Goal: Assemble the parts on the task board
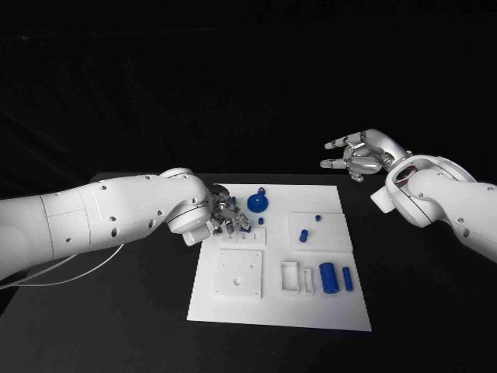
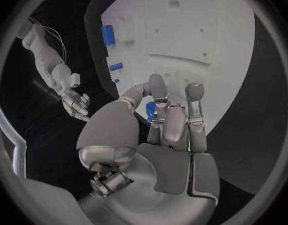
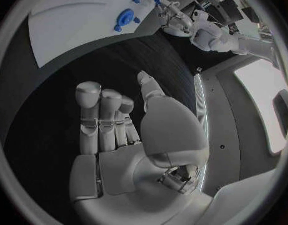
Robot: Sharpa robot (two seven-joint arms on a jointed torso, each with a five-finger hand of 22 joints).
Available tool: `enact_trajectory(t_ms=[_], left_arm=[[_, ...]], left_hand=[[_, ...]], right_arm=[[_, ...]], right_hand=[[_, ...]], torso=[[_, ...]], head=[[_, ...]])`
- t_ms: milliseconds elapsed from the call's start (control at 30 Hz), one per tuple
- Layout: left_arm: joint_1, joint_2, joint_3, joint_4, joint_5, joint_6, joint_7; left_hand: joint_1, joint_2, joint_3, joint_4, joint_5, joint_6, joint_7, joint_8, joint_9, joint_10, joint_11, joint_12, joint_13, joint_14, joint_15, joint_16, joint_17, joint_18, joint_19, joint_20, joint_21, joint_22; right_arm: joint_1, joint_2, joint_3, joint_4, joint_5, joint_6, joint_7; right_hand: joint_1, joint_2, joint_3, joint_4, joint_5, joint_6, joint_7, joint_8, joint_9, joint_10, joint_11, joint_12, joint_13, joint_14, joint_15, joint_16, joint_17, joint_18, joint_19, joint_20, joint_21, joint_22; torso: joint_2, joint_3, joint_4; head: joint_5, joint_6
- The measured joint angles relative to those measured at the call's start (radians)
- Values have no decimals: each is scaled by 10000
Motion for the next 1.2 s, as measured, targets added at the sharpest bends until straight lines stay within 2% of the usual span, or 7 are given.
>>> enact_trajectory(t_ms=[367, 833, 900, 1200], left_arm=[[-126, 54, 0, -151, -50, 211, -97], [-195, 94, 0, -306, -103, 335, -173], [-204, 99, 0, -313, -110, 345, -177], [-208, 108, 14, -332, -133, 463, -195]], left_hand=[[-161, -18, 179, -182, 0, 0, 0, 0, 1, 0, 0, 63, -79, -1, 1, 0, 21, 0, -1, 0, -1, -2], [-231, 53, 179, -210, -41, 0, 0, -30, 1, -1, 1, 121, -130, -1, 2, 46, 40, 0, -1, -1, -1, -4], [-231, 54, 167, -222, -64, 0, 0, -28, 215, -1, 1, 121, -134, -1, 2, 46, 39, -1, -2, -1, -1, -4], [-231, 54, 122, -206, -194, 0, 0, 18, 222, -1, 1, 121, -159, -1, 3, 45, 38, 0, -2, -1, -1, -5]], right_arm=[[0, 21, 0, -25, -5, 6, -16], [0, 45, 0, -48, -12, 11, -26], [0, 46, 0, -52, -12, 12, -27], [0, 47, 0, -69, -13, 17, -34]], right_hand=[[0, 0, 29, -29, 77, -2, -1, 0, -1, 0, 0, 0, -4, 0, 0, 1, 7, -4, 0, 0, 0, 0], [0, 0, 66, -66, 127, 29, 29, 0, -1, -35, 37, 1, -25, 0, 0, 1, 16, -7, 0, 0, 0, 0], [0, 0, 98, -98, 127, 29, 29, 0, -2, -35, 37, 1, -26, 0, 0, 2, 16, -8, 0, 0, 0, 0], [0, 0, 98, -97, 126, 29, 29, 0, -2, -35, 37, 1, -25, 0, 0, -32, 16, -19, 0, 0, 0, 1]], torso=[[1, 3, -13], [1, 12, -13], [1, 12, -13], [0, 12, -11]], head=[[-23, -79], [-30, -136], [-31, -147], [-31, -187]])
